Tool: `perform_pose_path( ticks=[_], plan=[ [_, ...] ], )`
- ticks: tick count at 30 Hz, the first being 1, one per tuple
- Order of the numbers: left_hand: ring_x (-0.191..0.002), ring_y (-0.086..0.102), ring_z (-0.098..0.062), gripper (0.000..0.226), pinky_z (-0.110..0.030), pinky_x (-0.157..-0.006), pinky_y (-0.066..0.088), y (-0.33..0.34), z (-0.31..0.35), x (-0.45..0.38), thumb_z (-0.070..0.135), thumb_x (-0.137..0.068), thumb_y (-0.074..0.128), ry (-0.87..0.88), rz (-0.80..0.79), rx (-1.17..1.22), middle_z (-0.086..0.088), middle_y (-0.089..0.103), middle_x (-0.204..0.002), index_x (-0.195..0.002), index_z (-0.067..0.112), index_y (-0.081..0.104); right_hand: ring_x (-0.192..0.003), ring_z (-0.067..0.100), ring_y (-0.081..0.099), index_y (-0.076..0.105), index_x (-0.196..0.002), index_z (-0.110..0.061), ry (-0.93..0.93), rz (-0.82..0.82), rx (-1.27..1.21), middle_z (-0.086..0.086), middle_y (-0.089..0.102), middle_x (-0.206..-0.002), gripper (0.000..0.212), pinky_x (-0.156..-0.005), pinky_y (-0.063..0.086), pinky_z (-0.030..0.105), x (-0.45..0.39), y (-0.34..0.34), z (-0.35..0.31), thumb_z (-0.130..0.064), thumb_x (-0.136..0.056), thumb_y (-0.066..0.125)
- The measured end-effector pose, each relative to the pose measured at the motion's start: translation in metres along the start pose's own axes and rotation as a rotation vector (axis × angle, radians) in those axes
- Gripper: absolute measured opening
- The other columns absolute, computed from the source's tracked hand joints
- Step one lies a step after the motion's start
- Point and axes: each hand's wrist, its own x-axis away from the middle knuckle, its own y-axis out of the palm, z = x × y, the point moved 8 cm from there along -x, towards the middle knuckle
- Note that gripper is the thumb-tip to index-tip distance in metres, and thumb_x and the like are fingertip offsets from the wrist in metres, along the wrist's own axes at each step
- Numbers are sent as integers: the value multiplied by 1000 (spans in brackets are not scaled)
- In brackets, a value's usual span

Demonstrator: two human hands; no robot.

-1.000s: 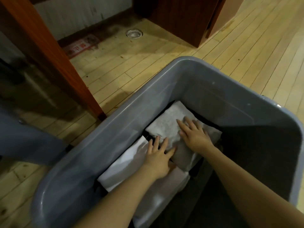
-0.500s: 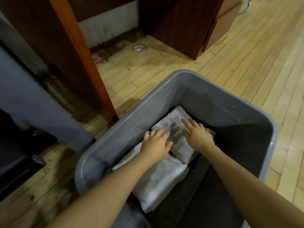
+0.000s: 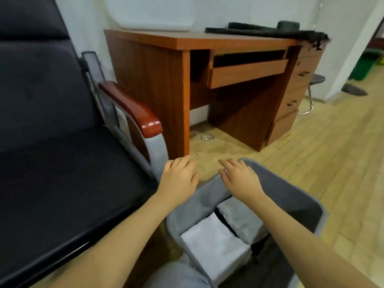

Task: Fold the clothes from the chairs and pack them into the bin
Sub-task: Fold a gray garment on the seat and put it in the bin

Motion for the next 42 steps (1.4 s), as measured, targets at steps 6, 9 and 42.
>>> perform_pose_path(
  ticks=[6, 9, 42],
  plan=[
    [-131, 37, -14, 43, -30, -107, 19, -126, -58, 66, 32, -99, 41, -144, 142, -104, 4, 39, -145, -140, 21, 42, -109, 24, 55, 53, -130, -20, -210, 160, -83, 1, 59, -122, 36, -83, 47, 38, -12, -68, -130, -32, -100, 40],
    [-134, 33, -13, 44, -30, -109, 16, -179, -97, 115, 33, -99, 39, -250, 193, -136, 4, 34, -149, -142, 22, 39, -105, 23, 57, 53, -129, -18, -350, 182, -133, 1, 59, -118, 35, -81, 49, 38, -15, -87, -212, -32, -99, 42],
    [-125, 47, -24, 46, -43, -106, 32, -292, -417, 614, 35, -99, 39, -1320, 415, -88, -7, 56, -133, -141, 17, 42, -107, 16, 43, 62, -104, -26, -841, -379, -676, -9, 54, -113, 20, -79, 13, 31, 128, 76, -820, -39, -91, 55]
  ],
)
